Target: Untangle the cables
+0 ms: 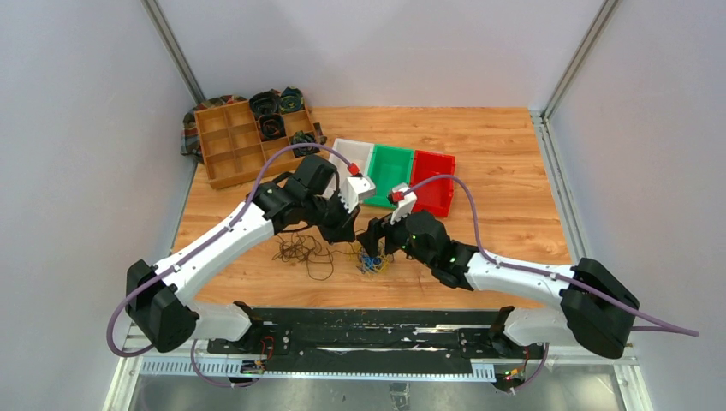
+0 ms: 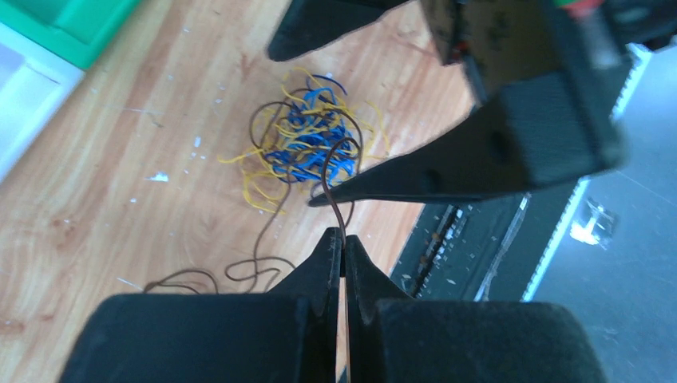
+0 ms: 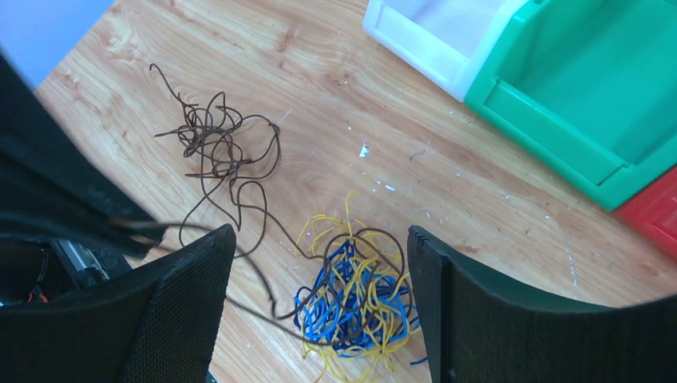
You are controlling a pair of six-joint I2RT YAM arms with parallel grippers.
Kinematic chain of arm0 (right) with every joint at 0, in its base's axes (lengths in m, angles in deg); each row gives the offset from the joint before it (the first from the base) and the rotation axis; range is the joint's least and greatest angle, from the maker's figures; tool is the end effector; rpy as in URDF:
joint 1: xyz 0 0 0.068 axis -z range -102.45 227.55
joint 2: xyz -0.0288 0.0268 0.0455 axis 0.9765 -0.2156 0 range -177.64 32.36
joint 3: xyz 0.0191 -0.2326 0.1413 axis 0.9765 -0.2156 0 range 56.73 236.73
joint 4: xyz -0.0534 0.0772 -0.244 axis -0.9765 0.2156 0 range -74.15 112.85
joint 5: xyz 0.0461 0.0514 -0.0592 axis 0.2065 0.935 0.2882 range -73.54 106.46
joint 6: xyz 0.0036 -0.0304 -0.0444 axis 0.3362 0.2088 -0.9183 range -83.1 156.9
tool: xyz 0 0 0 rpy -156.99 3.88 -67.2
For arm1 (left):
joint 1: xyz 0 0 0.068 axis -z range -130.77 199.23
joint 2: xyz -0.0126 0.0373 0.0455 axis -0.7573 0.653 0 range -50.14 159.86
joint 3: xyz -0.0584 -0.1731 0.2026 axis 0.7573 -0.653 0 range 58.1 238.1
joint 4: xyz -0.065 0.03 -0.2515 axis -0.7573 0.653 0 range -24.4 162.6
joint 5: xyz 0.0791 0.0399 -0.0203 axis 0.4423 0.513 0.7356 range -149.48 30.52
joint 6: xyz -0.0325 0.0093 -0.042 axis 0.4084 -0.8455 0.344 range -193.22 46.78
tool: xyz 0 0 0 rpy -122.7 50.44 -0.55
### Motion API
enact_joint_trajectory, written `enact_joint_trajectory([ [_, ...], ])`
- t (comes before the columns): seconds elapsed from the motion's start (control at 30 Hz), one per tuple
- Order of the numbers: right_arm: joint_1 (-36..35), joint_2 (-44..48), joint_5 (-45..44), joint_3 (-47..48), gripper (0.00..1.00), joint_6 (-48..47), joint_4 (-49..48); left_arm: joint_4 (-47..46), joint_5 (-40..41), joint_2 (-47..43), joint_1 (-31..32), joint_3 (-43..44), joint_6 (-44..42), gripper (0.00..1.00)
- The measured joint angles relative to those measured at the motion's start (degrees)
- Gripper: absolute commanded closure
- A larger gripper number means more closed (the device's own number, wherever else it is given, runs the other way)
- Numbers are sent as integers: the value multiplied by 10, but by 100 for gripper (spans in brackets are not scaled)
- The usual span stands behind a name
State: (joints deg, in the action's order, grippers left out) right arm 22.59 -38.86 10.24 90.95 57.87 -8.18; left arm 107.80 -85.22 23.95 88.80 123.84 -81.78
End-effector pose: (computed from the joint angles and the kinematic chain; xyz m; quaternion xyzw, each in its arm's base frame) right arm 0.1601 0.2216 0.2394 -0.1961 0.7571 0.3490 0.5163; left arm 0.1954 -0.1814 0.3092 0.4428 0.8073 -0.2900 0.2610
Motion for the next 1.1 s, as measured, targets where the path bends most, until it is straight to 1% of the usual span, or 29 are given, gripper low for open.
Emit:
enact_joint_trajectory([
  [0.13, 0, -31, -1, 4, 22, 0, -27, 38, -26, 0, 0, 31, -7, 99],
  [0.37, 0, -93, -23, 10, 24, 1, -71, 102, -58, -19, 0, 145, -30, 100],
  [0.53, 0, -132, -35, 10, 26, 5, -108, 146, -65, -45, 0, 221, -46, 99],
  [0.73, 0, -159, -43, 10, 28, 14, -124, 169, -55, -51, 0, 287, -58, 99],
  [0.93, 0, -159, -50, 8, 28, 22, -135, 178, -33, -51, 0, 355, -74, 100],
  [1.1, 0, -147, -63, -19, 28, 26, -139, 184, 1, -45, 0, 420, -90, 99],
])
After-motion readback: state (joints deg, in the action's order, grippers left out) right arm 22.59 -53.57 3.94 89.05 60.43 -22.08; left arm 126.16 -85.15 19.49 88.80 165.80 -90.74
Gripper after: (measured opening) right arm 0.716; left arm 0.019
